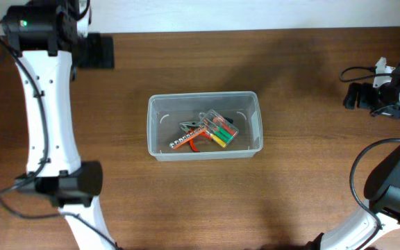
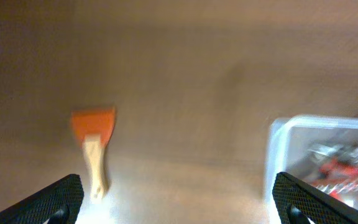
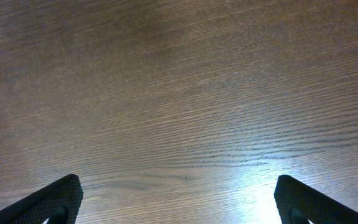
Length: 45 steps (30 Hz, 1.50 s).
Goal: Pack container
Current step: 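Raise the left gripper and move it to the orange scraper, then lower the left gripper onto the scraper's wooden handle and close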
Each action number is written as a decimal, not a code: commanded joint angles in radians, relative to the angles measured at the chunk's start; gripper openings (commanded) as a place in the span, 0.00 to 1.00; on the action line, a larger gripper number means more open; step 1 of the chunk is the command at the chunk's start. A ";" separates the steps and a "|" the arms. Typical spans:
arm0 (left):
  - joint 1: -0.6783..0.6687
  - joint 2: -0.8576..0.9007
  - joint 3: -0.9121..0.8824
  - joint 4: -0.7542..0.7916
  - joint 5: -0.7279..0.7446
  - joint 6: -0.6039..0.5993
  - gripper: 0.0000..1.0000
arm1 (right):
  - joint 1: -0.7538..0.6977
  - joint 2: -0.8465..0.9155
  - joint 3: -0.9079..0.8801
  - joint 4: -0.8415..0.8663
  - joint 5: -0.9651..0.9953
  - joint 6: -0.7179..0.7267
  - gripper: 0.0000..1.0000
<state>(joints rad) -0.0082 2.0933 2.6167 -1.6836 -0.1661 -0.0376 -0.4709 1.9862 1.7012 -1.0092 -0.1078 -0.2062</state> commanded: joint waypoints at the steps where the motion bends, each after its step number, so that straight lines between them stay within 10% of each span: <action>1: 0.058 -0.098 -0.223 -0.004 -0.135 -0.093 0.99 | -0.002 0.001 -0.003 0.001 -0.009 0.005 0.99; 19: 0.499 -0.192 -0.670 0.151 0.010 -0.081 0.99 | -0.002 0.001 -0.003 0.001 -0.009 0.005 0.99; 45: 0.536 -0.192 -1.084 0.557 0.032 0.309 0.99 | -0.002 0.001 -0.003 0.001 -0.009 0.005 0.99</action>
<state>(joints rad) 0.5167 1.9213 1.5604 -1.1564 -0.1452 0.2340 -0.4709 1.9862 1.7012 -1.0092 -0.1074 -0.2058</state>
